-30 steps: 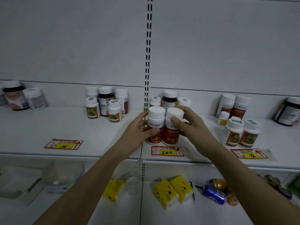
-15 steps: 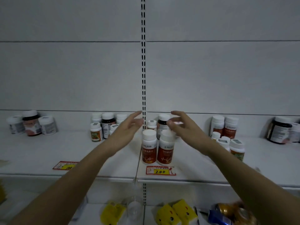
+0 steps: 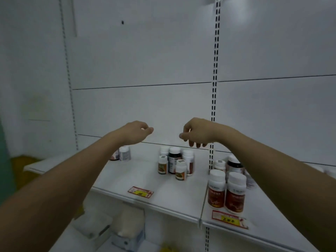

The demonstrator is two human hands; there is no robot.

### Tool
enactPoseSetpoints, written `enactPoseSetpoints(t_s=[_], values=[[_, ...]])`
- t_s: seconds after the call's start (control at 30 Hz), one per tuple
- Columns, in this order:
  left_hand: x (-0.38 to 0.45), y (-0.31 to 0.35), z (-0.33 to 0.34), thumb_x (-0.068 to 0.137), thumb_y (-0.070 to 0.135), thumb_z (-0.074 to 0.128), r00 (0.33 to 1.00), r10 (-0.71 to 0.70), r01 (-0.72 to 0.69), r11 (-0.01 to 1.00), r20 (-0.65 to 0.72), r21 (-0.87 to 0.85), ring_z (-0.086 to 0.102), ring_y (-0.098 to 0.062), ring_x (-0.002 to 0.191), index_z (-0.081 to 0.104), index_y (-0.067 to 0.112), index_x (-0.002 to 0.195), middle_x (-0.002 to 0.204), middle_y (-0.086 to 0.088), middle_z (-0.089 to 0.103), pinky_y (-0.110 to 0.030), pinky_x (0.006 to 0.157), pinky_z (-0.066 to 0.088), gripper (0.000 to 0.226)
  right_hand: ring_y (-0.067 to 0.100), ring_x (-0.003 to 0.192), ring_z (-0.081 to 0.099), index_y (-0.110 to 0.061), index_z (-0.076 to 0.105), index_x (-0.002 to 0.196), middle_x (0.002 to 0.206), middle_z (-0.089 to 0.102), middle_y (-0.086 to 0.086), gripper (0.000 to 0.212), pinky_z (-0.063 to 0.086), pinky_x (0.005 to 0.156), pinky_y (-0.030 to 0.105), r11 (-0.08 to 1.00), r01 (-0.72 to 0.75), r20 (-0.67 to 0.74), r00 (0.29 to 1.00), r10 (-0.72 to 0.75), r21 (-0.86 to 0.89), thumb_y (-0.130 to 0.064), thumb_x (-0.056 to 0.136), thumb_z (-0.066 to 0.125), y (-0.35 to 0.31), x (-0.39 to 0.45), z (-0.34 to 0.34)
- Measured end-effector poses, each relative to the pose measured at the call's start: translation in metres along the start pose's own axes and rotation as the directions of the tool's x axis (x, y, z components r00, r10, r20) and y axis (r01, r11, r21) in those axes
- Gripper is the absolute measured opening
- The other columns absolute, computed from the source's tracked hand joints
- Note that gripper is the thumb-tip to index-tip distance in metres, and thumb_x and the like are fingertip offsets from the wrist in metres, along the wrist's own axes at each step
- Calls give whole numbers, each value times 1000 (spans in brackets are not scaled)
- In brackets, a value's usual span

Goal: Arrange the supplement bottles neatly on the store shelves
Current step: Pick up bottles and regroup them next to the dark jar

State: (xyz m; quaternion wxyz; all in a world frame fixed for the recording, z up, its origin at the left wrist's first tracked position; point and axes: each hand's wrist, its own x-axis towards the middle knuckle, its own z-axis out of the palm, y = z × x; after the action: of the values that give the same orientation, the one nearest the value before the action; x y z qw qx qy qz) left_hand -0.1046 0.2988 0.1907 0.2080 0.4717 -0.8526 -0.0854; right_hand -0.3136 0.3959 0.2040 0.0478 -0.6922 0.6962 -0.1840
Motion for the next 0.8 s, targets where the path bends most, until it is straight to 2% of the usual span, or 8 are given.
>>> enactPoseSetpoints(t_s=[0.23, 0.3, 0.5, 0.7, 0.8], values=[[-19, -88, -25, 99, 47, 42, 995, -71, 69, 997, -68, -29, 56, -24, 109, 58, 18, 123, 133, -9, 57, -33, 90, 44, 41, 16, 63, 60, -9, 64, 92, 87, 71, 7, 27, 49, 56, 26, 998, 45, 25, 999, -45, -36, -32, 97, 51, -74, 41, 30], [-22, -117, -26, 98, 47, 43, 995, -78, 76, 997, -70, -29, 56, -24, 109, 59, 19, 121, 131, -7, 58, -34, 92, 45, 39, 16, 62, 59, -8, 64, 93, 87, 71, 7, 28, 49, 54, 26, 999, 40, 30, 999, -39, -34, -32, 97, 51, -94, 54, 47], [-20, -216, -32, 98, 44, 44, 997, -67, 66, 997, -25, -26, 57, -22, 111, 60, 22, 119, 128, -4, 60, -38, 96, 46, 34, 17, 65, 62, -7, 65, 98, 86, 71, 6, 31, 51, 57, 27, 998, -26, 56, 998, 29, -62, -35, 97, 50, -160, 102, 106], [-12, -305, -45, 99, 45, 44, 995, 3, -9, 998, 100, 64, 57, -20, 110, 58, 24, 125, 127, -2, 61, -33, 92, 46, 36, 19, 63, 61, -6, 64, 93, 85, 72, 8, 29, 51, 59, 29, 991, -87, 19, 996, 90, -104, -32, 95, 51, -223, 153, 146], [-1, -331, -49, 99, 44, 44, 996, 44, -48, 997, 73, 58, 57, -18, 107, 59, 25, 123, 124, 0, 61, -32, 88, 46, 35, 23, 65, 62, -9, 63, 87, 87, 73, 10, 28, 55, 70, 36, 986, -122, -26, 992, 120, -114, -34, 93, 52, -240, 175, 164]])
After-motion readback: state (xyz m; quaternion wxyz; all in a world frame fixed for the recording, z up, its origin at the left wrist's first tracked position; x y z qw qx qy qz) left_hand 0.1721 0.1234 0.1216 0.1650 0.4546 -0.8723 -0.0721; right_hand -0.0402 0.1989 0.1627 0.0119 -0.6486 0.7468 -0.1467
